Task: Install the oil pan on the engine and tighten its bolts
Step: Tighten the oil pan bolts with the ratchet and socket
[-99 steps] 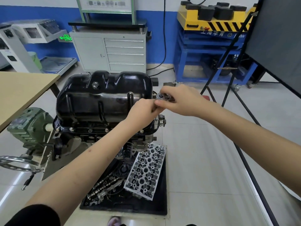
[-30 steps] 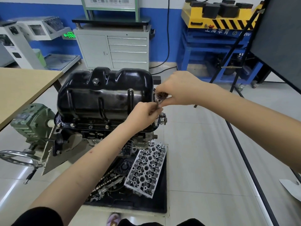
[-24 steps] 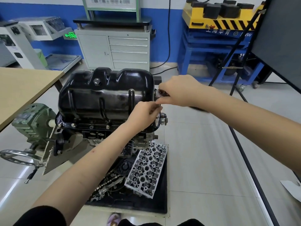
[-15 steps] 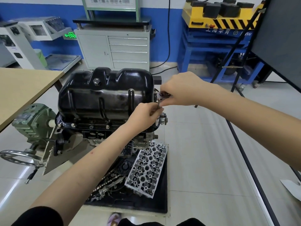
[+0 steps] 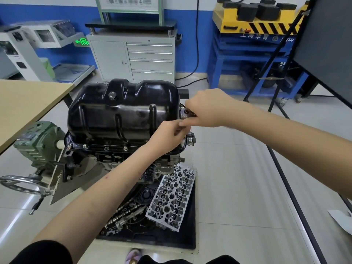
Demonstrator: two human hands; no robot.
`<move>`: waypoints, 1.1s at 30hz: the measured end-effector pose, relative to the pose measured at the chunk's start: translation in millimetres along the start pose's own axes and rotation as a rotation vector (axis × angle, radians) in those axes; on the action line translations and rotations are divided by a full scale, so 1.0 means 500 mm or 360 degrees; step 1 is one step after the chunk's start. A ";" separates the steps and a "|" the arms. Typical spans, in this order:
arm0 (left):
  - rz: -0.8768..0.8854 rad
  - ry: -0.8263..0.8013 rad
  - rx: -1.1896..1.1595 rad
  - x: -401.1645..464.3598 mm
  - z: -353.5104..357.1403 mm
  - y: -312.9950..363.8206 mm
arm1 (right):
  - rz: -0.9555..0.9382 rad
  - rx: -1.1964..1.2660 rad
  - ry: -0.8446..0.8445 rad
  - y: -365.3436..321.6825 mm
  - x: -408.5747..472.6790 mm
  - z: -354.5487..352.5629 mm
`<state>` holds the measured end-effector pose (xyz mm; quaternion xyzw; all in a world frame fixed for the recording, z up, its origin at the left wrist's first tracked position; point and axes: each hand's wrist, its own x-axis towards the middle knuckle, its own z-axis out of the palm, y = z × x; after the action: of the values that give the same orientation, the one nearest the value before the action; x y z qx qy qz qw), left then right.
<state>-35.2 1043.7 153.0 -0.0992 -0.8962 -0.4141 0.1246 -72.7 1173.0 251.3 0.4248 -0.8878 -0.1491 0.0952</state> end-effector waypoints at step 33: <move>-0.0064 -0.0147 0.0070 0.010 0.002 -0.004 | 0.0018 0.0156 -0.0093 -0.008 -0.009 -0.007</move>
<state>-40.7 1043.5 152.7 -0.0974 -0.9117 -0.3916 0.0771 -65.8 1173.3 253.1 0.4195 -0.8988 -0.1173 0.0491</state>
